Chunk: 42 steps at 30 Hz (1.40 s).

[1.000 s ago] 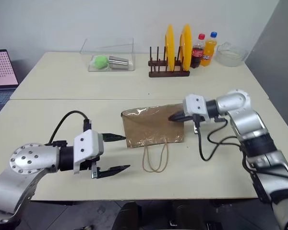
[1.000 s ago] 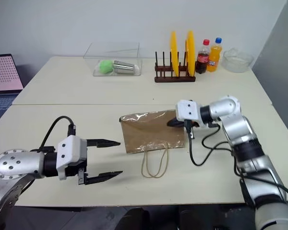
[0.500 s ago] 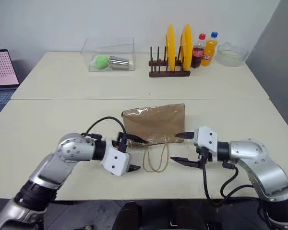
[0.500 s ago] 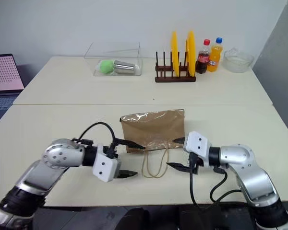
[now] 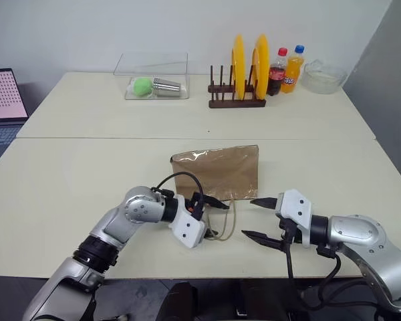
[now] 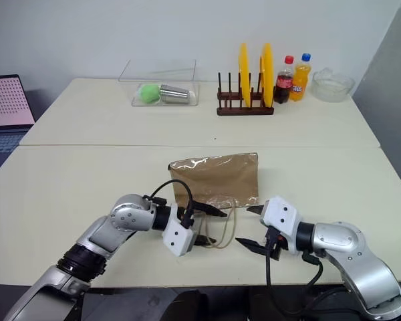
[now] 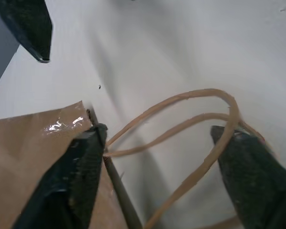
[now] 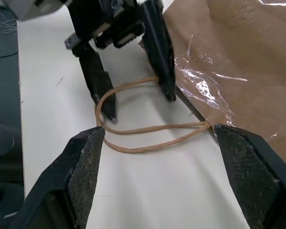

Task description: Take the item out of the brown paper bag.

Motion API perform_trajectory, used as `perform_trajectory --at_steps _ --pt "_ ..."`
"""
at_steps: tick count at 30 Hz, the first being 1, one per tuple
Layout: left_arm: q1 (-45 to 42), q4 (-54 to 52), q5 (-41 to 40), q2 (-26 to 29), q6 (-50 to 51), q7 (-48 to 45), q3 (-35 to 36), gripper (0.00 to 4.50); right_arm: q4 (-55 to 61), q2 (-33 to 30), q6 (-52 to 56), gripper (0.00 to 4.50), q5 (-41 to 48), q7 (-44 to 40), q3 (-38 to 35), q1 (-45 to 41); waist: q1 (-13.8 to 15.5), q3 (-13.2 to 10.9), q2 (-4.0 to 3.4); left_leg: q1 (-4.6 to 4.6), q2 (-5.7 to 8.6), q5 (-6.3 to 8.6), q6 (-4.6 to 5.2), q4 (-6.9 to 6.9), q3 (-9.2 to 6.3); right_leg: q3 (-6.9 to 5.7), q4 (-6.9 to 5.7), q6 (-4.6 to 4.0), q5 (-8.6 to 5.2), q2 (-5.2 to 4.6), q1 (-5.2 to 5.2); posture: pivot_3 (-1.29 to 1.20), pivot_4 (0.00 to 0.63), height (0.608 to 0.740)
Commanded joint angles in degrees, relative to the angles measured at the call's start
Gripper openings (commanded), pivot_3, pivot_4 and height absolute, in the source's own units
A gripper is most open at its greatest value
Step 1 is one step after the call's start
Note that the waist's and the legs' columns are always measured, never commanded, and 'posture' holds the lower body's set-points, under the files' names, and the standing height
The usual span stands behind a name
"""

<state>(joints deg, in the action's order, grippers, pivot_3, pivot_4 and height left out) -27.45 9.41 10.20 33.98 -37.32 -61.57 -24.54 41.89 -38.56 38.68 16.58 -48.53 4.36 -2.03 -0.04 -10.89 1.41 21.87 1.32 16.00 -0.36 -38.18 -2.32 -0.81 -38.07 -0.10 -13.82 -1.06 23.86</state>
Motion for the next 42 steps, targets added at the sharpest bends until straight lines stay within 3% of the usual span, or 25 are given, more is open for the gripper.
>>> perform_trajectory --at_steps 1,8,12,16,31,34,42 --pt "-1.73 -0.35 -2.17 -1.30 1.68 0.92 0.62 2.36 2.67 -2.22 -0.76 3.87 0.32 0.41 -0.85 0.62 0.00 0.00 0.00 0.00 0.00 0.00 0.00 0.00 0.00 0.00 0.00 0.00 0.00 0.00 0.00 0.00 0.150 0.740" --pt "-4.92 -4.89 -12.04 -3.98 21.10 2.00 6.58 0.04 4.06 -7.01 -5.84 3.87 -1.55 -1.37 1.61 1.52 -0.05 0.00 0.01 -0.02 0.00 0.00 0.00 -0.07 -0.10 -0.11 0.00 0.01 0.00 0.01 -0.08 0.00 0.150 0.740" --pt "-7.65 -7.08 -15.11 -5.72 30.66 3.13 8.95 0.02 3.27 -8.90 -12.89 3.87 -5.75 -2.33 5.58 0.19 -0.07 0.01 0.02 -0.03 0.01 0.00 0.00 -0.08 -0.15 -0.15 0.04 0.04 -0.02 0.02 -0.14 0.00 0.150 0.740" --pt "-9.22 -7.60 -15.37 -6.30 33.15 3.11 9.21 0.02 1.44 -9.80 -18.70 3.87 -10.34 -3.51 9.71 -1.67 -0.11 0.01 0.02 -0.05 0.02 0.00 -0.01 -0.08 -0.16 -0.14 0.05 0.04 -0.02 0.02 -0.16 0.00 0.150 0.740" --pt "-13.83 -2.63 -15.02 -7.53 32.31 2.03 9.32 0.02 -18.17 1.59 -37.06 3.87 -31.41 -1.72 27.36 -18.68 -0.07 0.01 0.03 -0.05 0.05 -0.02 -0.04 -0.18 -0.20 -0.13 0.03 0.03 -0.02 0.00 -0.17 0.00 0.150 0.740" --pt "-14.31 -2.13 -14.92 -7.48 32.08 2.00 9.44 0.00 -20.86 2.81 -38.42 3.29 -33.26 -1.18 27.65 -18.72 -0.06 0.01 0.03 -0.03 0.05 -0.02 -0.04 -0.22 -0.20 -0.13 0.01 0.02 -0.01 0.00 -0.18 0.00 0.150 0.740" --pt "-15.91 -1.29 -14.81 -7.56 33.88 2.58 9.70 0.00 -20.34 4.45 -36.18 0.36 -36.16 -0.90 27.26 -16.13 -0.04 0.01 0.03 -0.03 0.05 -0.02 -0.03 -0.29 -0.21 -0.12 -0.03 0.01 0.00 0.00 -0.18 0.00 0.150 0.740"
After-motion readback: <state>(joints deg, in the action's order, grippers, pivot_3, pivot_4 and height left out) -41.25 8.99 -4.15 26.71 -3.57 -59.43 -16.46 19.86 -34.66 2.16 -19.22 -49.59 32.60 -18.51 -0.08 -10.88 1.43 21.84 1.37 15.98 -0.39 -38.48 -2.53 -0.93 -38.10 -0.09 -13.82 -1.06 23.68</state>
